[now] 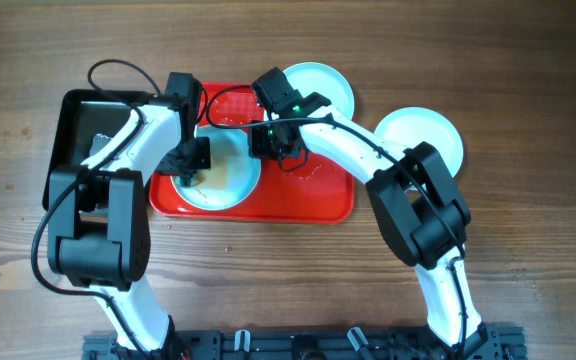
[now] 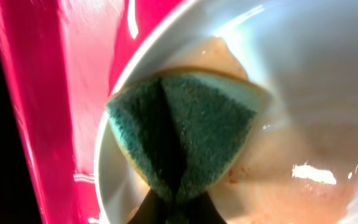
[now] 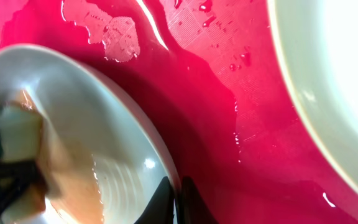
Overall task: Clean dirty plates on tray and stack at the side
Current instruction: 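Scrub the held plate with the sponge in the left gripper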
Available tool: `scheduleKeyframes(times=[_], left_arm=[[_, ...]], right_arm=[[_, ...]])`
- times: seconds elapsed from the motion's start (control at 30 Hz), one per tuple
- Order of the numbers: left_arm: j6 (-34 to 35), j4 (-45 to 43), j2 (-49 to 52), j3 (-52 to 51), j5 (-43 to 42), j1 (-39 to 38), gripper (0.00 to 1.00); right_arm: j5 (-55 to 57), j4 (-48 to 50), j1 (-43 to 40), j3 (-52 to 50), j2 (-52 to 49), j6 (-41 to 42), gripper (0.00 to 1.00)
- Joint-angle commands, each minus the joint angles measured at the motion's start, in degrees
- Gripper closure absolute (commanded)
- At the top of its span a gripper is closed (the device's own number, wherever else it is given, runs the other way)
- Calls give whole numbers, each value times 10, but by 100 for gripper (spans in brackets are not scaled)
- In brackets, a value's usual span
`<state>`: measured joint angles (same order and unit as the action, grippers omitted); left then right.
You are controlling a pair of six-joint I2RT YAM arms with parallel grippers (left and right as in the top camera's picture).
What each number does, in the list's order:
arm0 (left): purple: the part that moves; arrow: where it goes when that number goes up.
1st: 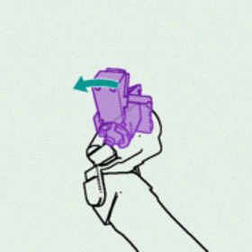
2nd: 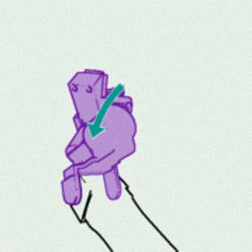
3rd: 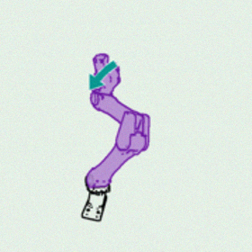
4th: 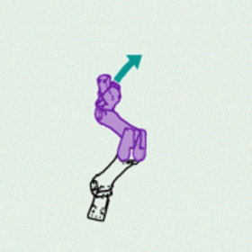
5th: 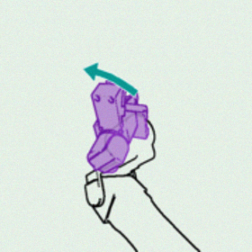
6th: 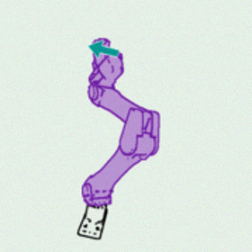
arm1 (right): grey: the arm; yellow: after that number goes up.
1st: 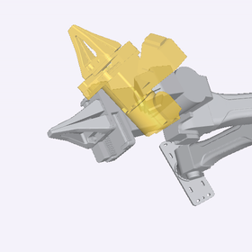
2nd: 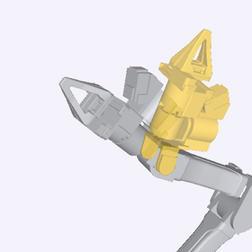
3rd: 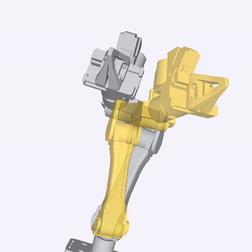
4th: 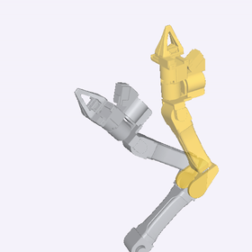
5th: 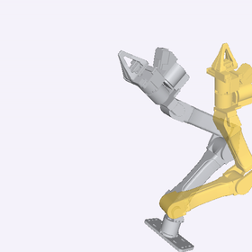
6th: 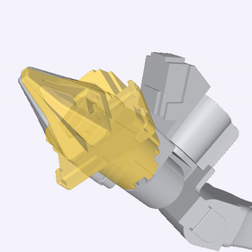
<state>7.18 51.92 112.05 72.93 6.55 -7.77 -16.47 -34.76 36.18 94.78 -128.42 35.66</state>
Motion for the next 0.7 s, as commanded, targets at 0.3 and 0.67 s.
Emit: scheduleKeyframes(times=[0.3,0.67], left_arm=[[-116,-47,16,-28,-252,-2,96],[70,-342,14,-35,68,-2,96]], right_arm=[[10,2,-1,7,-15,3,96],[9,5,-1,7,-15,3,96]])
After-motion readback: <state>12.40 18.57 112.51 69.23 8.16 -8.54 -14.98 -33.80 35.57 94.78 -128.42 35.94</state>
